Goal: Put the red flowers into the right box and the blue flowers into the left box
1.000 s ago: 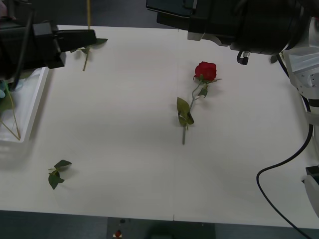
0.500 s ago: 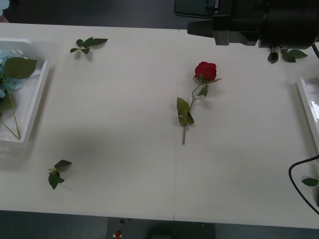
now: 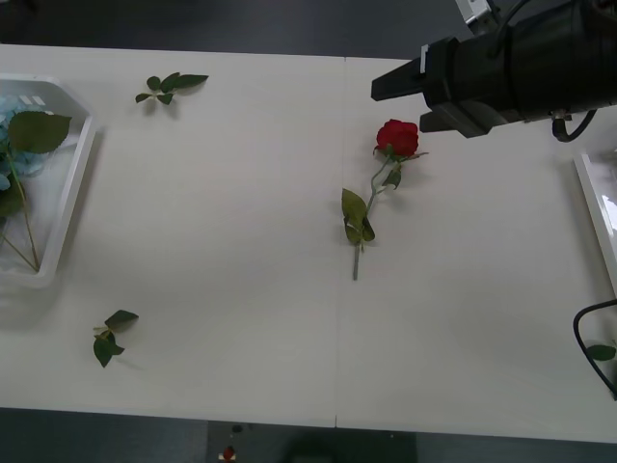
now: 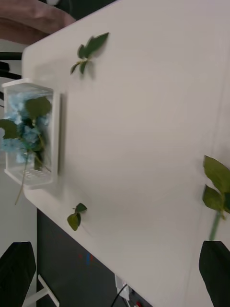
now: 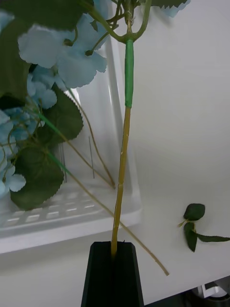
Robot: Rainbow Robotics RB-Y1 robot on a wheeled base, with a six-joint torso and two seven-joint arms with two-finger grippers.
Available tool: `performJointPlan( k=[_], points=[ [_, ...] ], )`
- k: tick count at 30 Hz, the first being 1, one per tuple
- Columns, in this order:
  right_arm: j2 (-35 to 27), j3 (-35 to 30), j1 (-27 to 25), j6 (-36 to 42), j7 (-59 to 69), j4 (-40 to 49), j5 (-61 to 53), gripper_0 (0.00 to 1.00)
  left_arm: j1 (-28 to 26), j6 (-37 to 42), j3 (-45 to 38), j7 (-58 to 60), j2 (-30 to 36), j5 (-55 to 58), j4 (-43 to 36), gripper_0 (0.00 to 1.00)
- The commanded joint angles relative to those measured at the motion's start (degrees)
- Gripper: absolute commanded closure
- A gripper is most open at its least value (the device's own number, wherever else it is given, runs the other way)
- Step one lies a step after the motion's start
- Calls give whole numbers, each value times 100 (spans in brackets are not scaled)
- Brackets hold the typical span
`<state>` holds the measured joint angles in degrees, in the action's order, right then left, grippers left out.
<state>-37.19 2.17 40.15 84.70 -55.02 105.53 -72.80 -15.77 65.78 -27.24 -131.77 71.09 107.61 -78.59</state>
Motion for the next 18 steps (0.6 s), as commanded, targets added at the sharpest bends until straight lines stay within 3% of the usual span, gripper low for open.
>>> performJointPlan(
  k=[1, 9, 18],
  points=[
    [-236, 231, 494, 381, 572, -15, 371, 0, 109, -320, 404, 178, 257, -556, 10, 100],
    [-271, 1356, 978, 556, 1354, -586, 1356, 0, 161, -1252, 1151, 82, 248, -1576, -69, 100],
    [54, 2569, 1496, 117, 1573, -1772, 2173, 0, 161, -1357, 1177, 55, 195, -1796, 28, 100]
  ],
)
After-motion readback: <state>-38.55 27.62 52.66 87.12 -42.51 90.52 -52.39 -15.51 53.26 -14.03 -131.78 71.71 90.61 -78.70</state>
